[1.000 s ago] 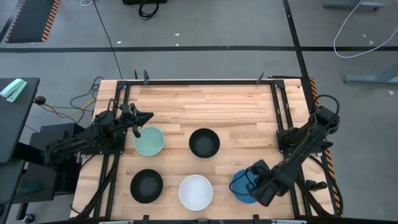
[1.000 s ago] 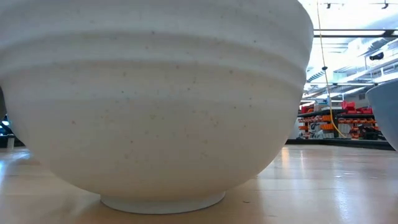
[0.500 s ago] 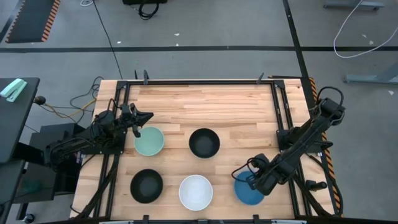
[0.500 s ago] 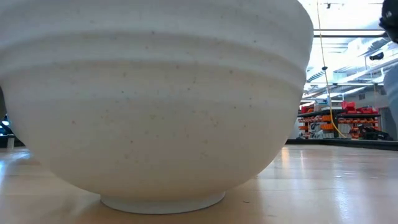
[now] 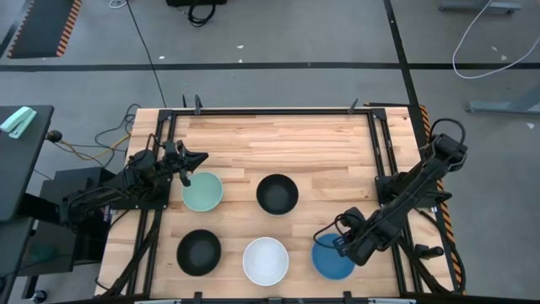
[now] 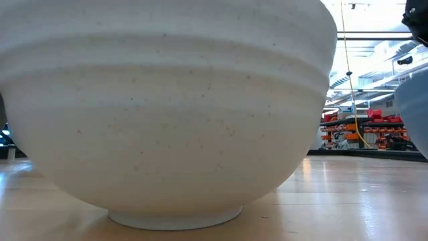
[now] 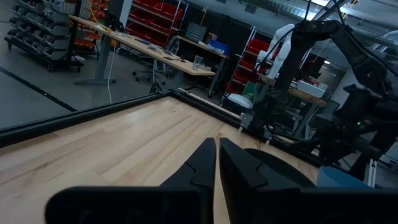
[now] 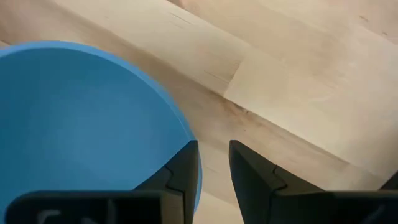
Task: Nest bowls inside each other
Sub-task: Stack the blue bowl on top of the right black bowl
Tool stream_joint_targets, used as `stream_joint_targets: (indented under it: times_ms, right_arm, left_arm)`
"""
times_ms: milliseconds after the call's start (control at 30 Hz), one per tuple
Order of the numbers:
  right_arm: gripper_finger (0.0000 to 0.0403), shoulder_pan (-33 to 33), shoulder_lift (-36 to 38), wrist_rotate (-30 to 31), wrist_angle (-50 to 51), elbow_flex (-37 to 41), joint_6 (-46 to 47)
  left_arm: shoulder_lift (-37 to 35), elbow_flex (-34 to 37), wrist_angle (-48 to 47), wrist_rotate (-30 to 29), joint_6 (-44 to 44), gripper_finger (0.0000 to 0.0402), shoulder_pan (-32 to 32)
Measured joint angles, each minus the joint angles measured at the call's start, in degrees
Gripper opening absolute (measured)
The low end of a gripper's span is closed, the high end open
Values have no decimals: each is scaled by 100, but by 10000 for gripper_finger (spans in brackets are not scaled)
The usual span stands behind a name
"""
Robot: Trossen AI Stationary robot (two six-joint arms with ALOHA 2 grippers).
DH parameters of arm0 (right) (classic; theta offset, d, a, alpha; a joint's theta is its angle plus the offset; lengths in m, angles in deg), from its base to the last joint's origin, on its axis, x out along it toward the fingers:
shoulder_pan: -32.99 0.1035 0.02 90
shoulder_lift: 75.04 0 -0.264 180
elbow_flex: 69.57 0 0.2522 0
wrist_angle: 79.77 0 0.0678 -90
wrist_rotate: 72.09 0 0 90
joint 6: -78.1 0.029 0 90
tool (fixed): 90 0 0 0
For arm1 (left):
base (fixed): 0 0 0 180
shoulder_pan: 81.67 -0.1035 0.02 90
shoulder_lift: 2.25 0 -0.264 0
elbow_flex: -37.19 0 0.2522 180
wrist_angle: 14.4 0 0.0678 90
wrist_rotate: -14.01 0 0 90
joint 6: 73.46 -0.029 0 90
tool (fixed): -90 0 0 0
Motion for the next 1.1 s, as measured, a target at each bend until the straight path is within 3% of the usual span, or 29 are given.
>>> stream_joint_targets:
  times_ms: [1100]
  right_arm:
    - [98,0,-60,35,-697,-7,-409]
  left_arm:
    - [2,0,-7,0,-7,31,-1]
